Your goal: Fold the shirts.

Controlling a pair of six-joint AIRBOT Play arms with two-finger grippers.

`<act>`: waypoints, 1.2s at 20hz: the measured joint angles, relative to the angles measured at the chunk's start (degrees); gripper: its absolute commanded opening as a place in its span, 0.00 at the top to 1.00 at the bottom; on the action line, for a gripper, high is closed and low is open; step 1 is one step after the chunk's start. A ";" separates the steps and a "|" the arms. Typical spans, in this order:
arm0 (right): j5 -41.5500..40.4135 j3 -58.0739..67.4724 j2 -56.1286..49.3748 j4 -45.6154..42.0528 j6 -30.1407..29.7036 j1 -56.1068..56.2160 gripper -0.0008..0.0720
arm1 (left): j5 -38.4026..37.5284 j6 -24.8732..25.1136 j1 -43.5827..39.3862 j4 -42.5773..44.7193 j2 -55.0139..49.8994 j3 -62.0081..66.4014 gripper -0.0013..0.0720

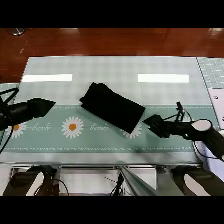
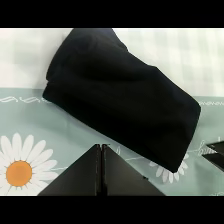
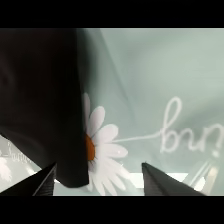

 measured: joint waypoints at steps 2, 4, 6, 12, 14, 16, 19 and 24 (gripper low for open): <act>0.76 3.82 -7.63 3.23 -3.37 2.69 0.18 | 0.15 0.00 -1.44 -0.26 -1.29 0.00 0.95; 1.22 9.03 -14.62 5.14 -5.35 5.62 0.38 | 0.15 0.02 -2.86 -0.44 -2.25 0.00 0.95; 1.25 14.73 -20.72 5.22 -6.47 7.87 0.94 | 0.15 0.00 -4.44 -0.55 -2.84 0.00 0.95; 10.21 36.20 -27.80 0.50 -8.96 9.88 0.96 | 0.72 0.02 -7.30 -0.59 -3.43 0.00 0.95; 15.08 46.97 -26.32 -5.01 -6.95 9.81 0.96 | 1.05 0.02 -7.56 -0.59 -3.54 0.00 0.95; 21.51 58.90 -24.72 -11.67 -4.17 9.60 0.96 | 1.49 0.02 -7.69 -0.59 -3.56 0.00 0.95; 31.54 76.48 -23.15 -21.75 0.46 7.78 0.96 | 2.25 0.02 -7.85 -0.59 -3.67 0.00 0.95; 46.73 94.33 -20.76 -32.46 7.13 -3.15 0.96 | 2.49 0.04 -7.96 -0.59 -3.82 0.00 0.95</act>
